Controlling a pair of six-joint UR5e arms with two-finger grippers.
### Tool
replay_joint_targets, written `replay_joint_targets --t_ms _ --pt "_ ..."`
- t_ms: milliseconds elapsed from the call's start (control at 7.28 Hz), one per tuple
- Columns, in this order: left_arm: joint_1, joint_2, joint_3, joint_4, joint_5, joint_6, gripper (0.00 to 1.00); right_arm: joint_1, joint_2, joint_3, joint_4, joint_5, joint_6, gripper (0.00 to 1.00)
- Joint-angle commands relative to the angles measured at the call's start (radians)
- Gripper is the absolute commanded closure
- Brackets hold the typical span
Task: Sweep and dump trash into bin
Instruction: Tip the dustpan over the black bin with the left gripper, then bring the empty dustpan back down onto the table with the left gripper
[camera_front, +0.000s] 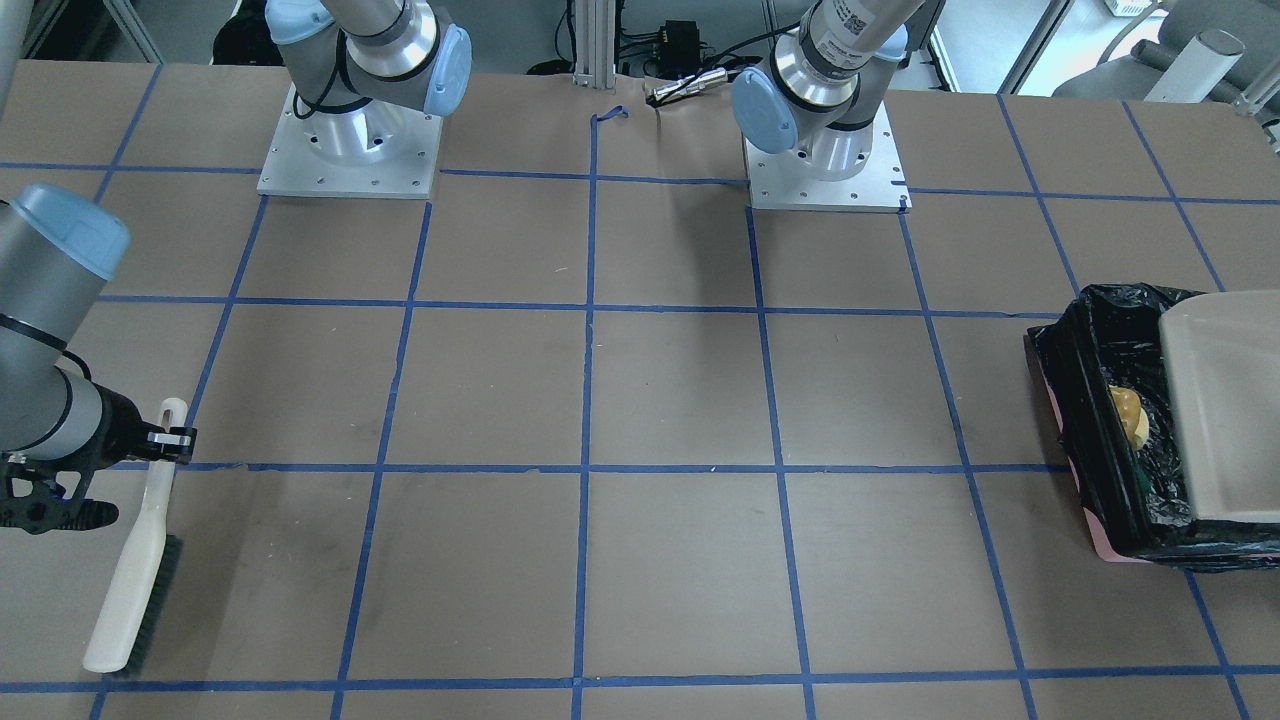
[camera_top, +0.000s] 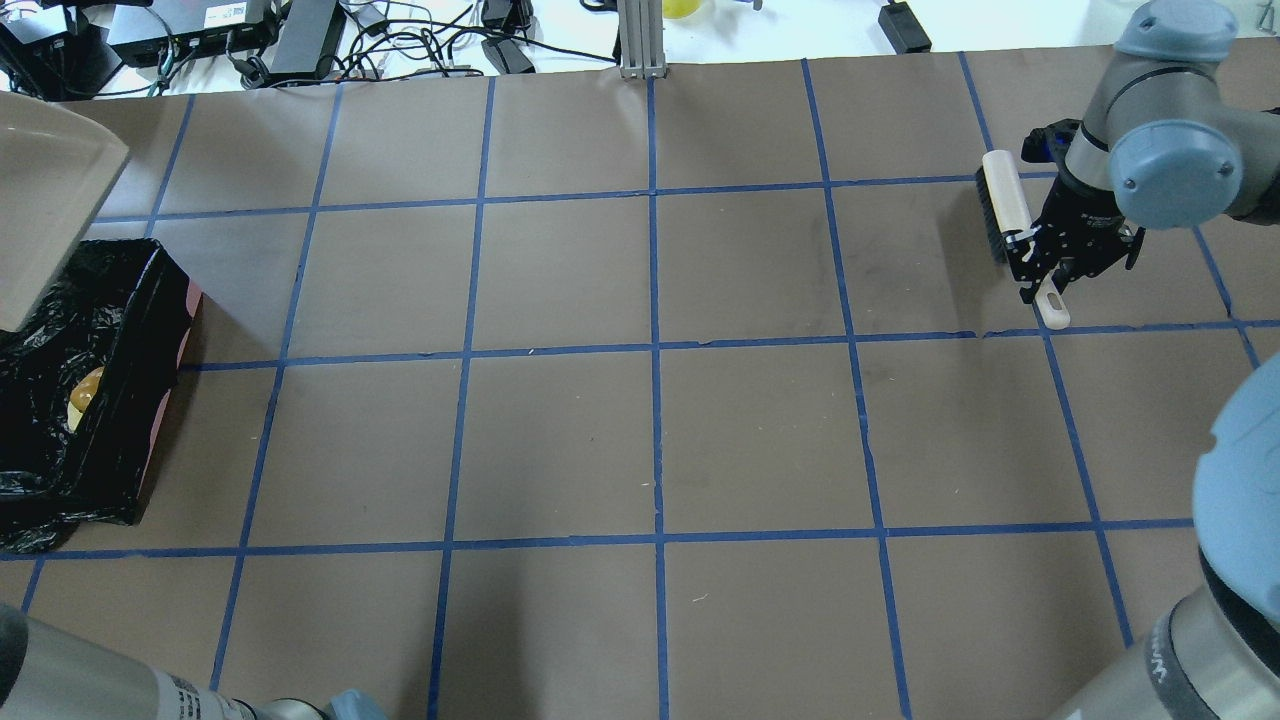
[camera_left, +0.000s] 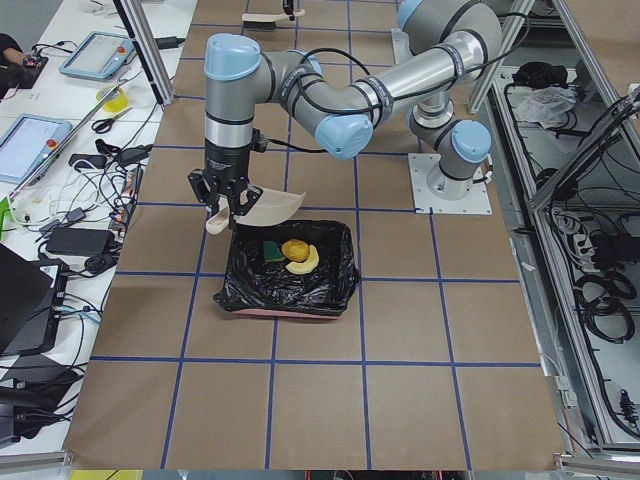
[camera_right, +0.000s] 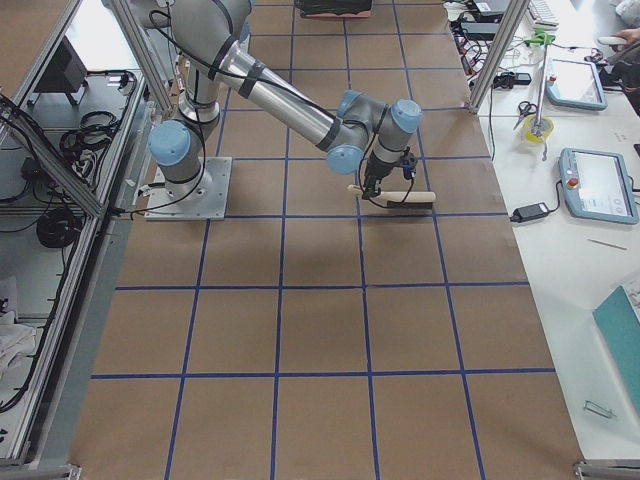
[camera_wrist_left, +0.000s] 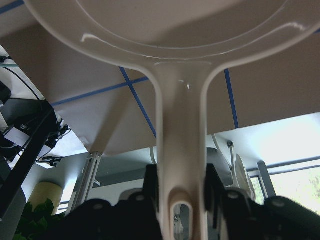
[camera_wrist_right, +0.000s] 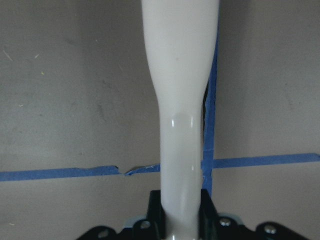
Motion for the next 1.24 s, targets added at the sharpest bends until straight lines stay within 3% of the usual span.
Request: replay_joint_targets --t_ms 0,137,549,1099 --pt "-0.109 -0.011 -0.064 -0.035 -0.048 -0.167 1.00 0.000 0.001 0.000 0.004 -0.001 0.001 1.00" --pt "-0.143 -0.022 -0.087 -0.032 -0.118 -0.210 1.00 0.000 0.001 0.000 0.005 -0.001 0.001 1.00" --pt "-0.215 -0.057 -0.215 -0.010 -0.207 -0.390 1.00 0.000 0.001 0.002 0.010 -0.001 0.001 1.00" --pt "-0.324 -0.114 -0.369 0.178 -0.221 -0.575 1.00 0.000 0.004 0.003 0.010 -0.002 0.001 0.97"
